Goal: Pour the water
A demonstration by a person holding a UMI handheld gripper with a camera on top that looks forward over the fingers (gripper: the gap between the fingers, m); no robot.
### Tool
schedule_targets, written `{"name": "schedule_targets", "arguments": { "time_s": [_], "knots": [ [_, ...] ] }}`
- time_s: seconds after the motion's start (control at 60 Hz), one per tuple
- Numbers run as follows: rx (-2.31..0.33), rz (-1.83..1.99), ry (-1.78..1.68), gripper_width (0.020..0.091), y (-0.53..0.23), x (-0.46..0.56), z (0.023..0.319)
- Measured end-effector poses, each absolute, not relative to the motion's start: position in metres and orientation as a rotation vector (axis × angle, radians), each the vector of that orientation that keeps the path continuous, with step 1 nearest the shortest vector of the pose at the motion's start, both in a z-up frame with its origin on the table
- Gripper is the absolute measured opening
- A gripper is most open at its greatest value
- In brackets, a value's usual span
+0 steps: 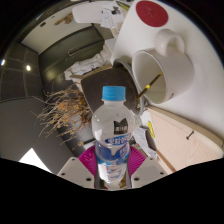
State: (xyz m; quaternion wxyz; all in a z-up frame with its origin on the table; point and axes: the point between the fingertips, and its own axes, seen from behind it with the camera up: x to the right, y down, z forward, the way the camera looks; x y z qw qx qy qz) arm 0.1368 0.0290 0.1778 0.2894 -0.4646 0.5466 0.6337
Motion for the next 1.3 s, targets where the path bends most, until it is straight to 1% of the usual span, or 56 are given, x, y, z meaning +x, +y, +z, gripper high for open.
{"name": "schedule_targets", "arguments": {
  "time_s": [0.083,0.167,0.217,0.3,0.317,0.4,0.467,0.567,0.6,0.683,0.733,0.85,0.983,1.033,1.05,1.083,1.133,1.267,1.283,1.3],
  "knots": [
    [-1.376,1.590,1.296,0.0358,0.026,0.138,0.197],
    [-1.513,1.407,1.087,0.0357,0.027,0.149,0.218],
    [-1.572,1.266,0.933,0.0359,0.024,0.170,0.233],
    [-1.681,0.906,0.686,0.0358,0.023,0.203,0.249],
    [-1.680,0.854,0.638,0.0360,0.020,0.222,0.258],
    [-1.712,0.554,0.452,0.0360,0.017,0.260,0.266],
    [-1.722,0.364,0.354,0.0361,0.009,0.299,0.266],
    [-1.774,0.119,0.255,0.0361,0.014,0.349,0.234],
    [-1.786,0.042,0.219,0.0361,0.003,0.361,0.217],
    [-1.840,-0.088,0.158,0.0361,0.006,0.387,0.181],
    [-1.869,-0.127,0.134,0.0362,0.002,0.394,0.152],
    [-1.930,-0.126,0.144,0.0360,0.003,0.401,0.102],
    [-1.969,-0.132,0.147,0.0365,-0.004,0.408,0.062],
    [-1.993,-0.124,0.158,0.0365,-0.012,0.408,0.050],
    [-1.994,-0.121,0.162,0.0374,-0.016,0.408,0.047],
    [-1.961,-0.119,0.165,0.0374,-0.016,0.408,0.051],
    [-1.959,-0.121,0.159,0.0400,-0.015,0.407,0.049],
    [-1.962,-0.129,0.174,0.0518,-0.020,0.408,0.048],
    [-1.971,-0.132,0.178,0.0542,-0.020,0.409,0.046],
    [-1.982,-0.136,0.184,0.0590,-0.021,0.410,0.046]
  ]
}}
